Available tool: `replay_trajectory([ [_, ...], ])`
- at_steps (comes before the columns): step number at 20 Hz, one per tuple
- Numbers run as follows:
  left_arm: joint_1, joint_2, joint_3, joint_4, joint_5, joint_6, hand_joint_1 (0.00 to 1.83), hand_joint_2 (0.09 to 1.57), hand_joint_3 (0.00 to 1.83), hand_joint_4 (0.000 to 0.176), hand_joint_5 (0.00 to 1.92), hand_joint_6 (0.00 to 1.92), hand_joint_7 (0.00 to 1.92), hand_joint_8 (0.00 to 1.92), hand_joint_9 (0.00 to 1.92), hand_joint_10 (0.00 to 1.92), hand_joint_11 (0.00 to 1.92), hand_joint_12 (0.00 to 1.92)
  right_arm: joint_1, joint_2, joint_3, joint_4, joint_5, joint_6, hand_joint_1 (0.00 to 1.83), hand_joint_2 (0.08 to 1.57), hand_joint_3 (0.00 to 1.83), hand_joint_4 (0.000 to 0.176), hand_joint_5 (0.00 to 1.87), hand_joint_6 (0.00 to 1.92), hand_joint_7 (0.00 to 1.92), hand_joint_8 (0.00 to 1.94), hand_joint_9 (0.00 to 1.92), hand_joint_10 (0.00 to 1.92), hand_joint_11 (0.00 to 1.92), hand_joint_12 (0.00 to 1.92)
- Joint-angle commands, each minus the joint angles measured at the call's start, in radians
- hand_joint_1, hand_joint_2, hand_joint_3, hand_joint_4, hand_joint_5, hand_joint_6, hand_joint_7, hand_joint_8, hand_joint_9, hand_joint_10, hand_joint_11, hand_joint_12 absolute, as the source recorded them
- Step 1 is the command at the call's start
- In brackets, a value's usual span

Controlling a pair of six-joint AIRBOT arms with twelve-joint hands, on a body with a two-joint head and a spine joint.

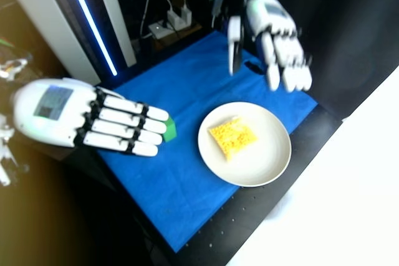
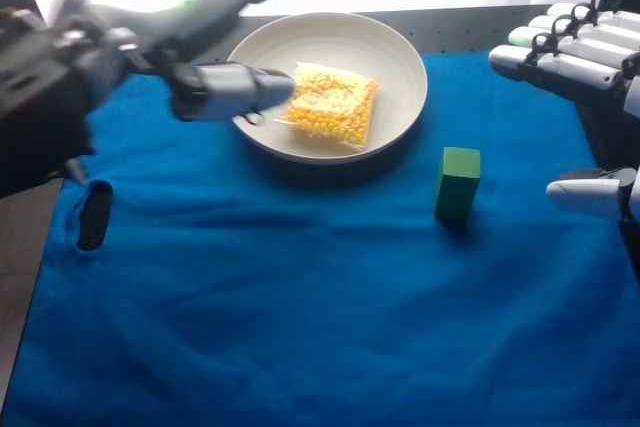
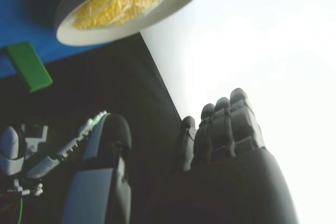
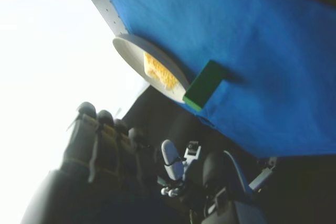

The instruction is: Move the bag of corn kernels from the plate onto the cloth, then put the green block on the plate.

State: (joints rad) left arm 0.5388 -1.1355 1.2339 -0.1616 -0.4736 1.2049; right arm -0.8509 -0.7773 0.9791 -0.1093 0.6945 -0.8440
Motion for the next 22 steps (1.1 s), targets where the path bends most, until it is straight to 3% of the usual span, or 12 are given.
replay_trajectory([
  [1, -0.018, -0.017, 0.021, 0.001, -0.038, -0.003, 0.76, 1.18, 0.0, 0.06, 0.0, 0.0, 0.0, 0.0, 0.0, 0.0, 0.02, 0.42, 0.013, -0.003, 0.004, 0.017, 0.111, -0.001, 0.32, 1.28, 0.0, 0.0, 0.0, 0.0, 0.0, 0.0, 0.0, 0.0, 0.0, 0.0],
  [2, -0.027, -0.049, 0.051, -0.006, -0.001, -0.002, 0.79, 1.17, 0.0, 0.063, 0.0, 0.0, 0.0, 0.0, 0.0, 0.0, 0.0, 0.54, 0.013, -0.004, 0.004, 0.017, 0.109, -0.001, 0.32, 1.29, 0.0, 0.0, 0.0, 0.0, 0.0, 0.0, 0.0, 0.0, 0.0, 0.0],
  [4, -0.041, -0.086, 0.084, -0.029, 0.051, 0.031, 0.82, 1.17, 0.0, 0.08, 0.0, 0.0, 0.0, 0.0, 0.0, 0.0, 0.0, 0.4, 0.013, -0.006, 0.004, 0.017, 0.107, -0.001, 0.39, 1.28, 0.0, 0.0, 0.0, 0.0, 0.0, 0.0, 0.0, 0.0, 0.0, 0.0],
  [7, -0.06, -0.156, 0.14, -0.08, 0.13, 0.104, 0.83, 1.17, 0.0, 0.047, 0.02, 0.0, 0.0, 0.0, 0.0, 0.0, 0.0, 0.62, 0.012, -0.006, 0.004, 0.016, 0.099, -0.001, 0.42, 1.27, 0.0, 0.0, 0.0, 0.0, 0.0, 0.0, 0.0, 0.0, 0.0, 0.0],
  [10, -0.061, -0.213, 0.207, -0.117, 0.192, 0.121, 0.77, 1.22, 0.0, 0.036, 0.02, 0.0, 0.0, 0.0, 0.0, 0.0, 0.0, 0.27, 0.011, -0.006, 0.004, 0.015, 0.095, -0.001, 0.38, 1.29, 0.0, 0.0, 0.0, 0.0, 0.0, 0.0, 0.0, 0.0, 0.0, 0.0],
  [13, -0.06, -0.25, 0.253, -0.172, 0.238, 0.166, 0.75, 1.26, 0.01, 0.022, 0.06, 0.01, 0.03, 0.01, 0.02, 0.01, 0.0, 0.31, 0.011, -0.006, 0.005, 0.015, 0.094, -0.001, 0.41, 1.3, 0.01, 0.0, 0.0, 0.0, 0.0, 0.0, 0.0, 0.0, 0.0, 0.0],
  [15, -0.06, -0.25, 0.254, -0.173, 0.24, 0.166, 0.96, 1.25, 0.0, 0.018, 0.24, 0.02, 0.23, 0.01, 0.36, 0.08, 0.06, 1.28, 0.01, -0.006, 0.005, 0.015, 0.094, -0.001, 0.43, 1.3, 0.01, 0.003, 0.0, 0.0, 0.0, 0.0, 0.0, 0.0, 0.0, 0.0],
  [16, -0.06, -0.247, 0.253, -0.173, 0.24, 0.167, 1.03, 1.24, 0.0, 0.005, 0.32, 0.03, 0.31, 0.02, 0.52, 0.16, 0.23, 1.42, 0.01, -0.006, 0.005, 0.015, 0.094, -0.001, 0.43, 1.3, 0.01, 0.003, 0.0, 0.0, 0.0, 0.0, 0.0, 0.0, 0.0, 0.0],
  [17, -0.06, -0.244, 0.252, -0.173, 0.239, 0.167, 1.11, 1.27, 0.0, 0.0, 0.49, 0.08, 0.42, 0.07, 0.5, 0.74, 0.4, 1.52, 0.009, -0.006, 0.005, 0.015, 0.094, -0.001, 0.42, 1.31, 0.01, 0.009, 0.0, 0.0, 0.0, 0.0, 0.0, 0.0, 0.0, 0.0],
  [18, -0.061, -0.242, 0.252, -0.173, 0.239, 0.167, 1.06, 1.31, 0.0, 0.0, 0.58, 1.24, 0.37, 0.56, 0.46, 1.31, 0.5, 1.7, 0.009, -0.006, 0.005, 0.015, 0.094, -0.001, 0.36, 1.32, 0.01, 0.012, 0.0, 0.0, 0.0, 0.0, 0.0, 0.0, 0.0, 0.0],
  [19, -0.064, -0.241, 0.253, -0.173, 0.241, 0.167, 1.06, 1.37, 0.01, 0.0, 0.58, 1.49, 0.42, 1.58, 0.43, 1.58, 0.55, 1.83, 0.009, -0.006, 0.005, 0.015, 0.094, -0.001, 0.37, 1.33, 0.01, 0.013, 0.0, 0.0, 0.0, 0.0, 0.0, 0.0, 0.0, 0.0],
  [22, -0.073, -0.228, 0.241, -0.172, 0.222, 0.171, 1.03, 1.42, 0.0, 0.0, 0.56, 1.63, 0.37, 1.87, 0.35, 1.84, 0.52, 1.92, 0.006, -0.006, 0.005, 0.016, 0.094, 0.0, 0.31, 1.34, 0.01, 0.021, 0.0, 0.0, 0.0, 0.0, 0.0, 0.0, 0.0, 0.0],
])
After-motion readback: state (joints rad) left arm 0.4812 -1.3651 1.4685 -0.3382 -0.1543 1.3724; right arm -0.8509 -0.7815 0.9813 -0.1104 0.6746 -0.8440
